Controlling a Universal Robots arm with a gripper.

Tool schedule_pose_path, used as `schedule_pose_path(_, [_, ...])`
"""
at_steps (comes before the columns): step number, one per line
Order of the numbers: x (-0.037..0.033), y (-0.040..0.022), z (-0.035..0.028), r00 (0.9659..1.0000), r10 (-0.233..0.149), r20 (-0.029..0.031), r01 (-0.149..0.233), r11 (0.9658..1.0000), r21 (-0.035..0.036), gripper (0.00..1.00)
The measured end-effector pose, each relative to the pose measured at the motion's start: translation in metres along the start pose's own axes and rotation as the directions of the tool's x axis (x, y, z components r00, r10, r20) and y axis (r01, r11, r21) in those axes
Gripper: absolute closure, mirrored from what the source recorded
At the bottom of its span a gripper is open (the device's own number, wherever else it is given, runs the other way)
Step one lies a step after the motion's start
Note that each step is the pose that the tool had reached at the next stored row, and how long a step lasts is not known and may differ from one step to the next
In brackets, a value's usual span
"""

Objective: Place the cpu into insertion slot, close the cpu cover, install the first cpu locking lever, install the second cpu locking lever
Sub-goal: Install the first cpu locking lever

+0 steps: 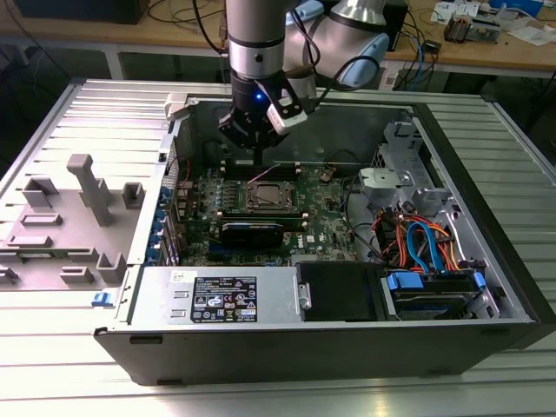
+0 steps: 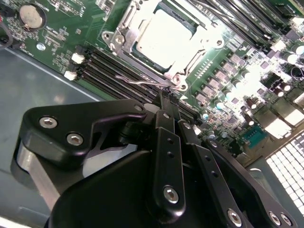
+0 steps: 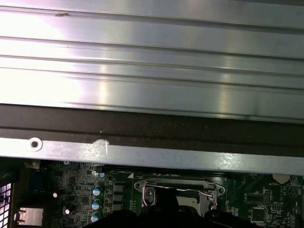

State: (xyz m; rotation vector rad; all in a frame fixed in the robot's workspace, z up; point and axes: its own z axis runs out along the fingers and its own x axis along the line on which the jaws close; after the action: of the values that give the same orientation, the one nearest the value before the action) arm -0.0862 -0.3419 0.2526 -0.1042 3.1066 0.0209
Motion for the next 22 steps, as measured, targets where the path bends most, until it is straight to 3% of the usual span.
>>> schedule_pose_path(7, [-0.0121, 0.0003, 0.0062, 1.0000, 0.000, 0.0001, 0.000, 1.0000, -0.0001, 0.89])
schedule_pose_path(11, [-0.0145, 0.0028, 0.0115, 1.0000, 0.000, 0.0000, 0.000, 1.0000, -0.0001, 0.89])
schedule_pose_path(22, [-0.0209, 0.0045, 0.0173, 1.0000, 0.000, -0.0053, 0.000, 1.0000, -0.0003, 0.89])
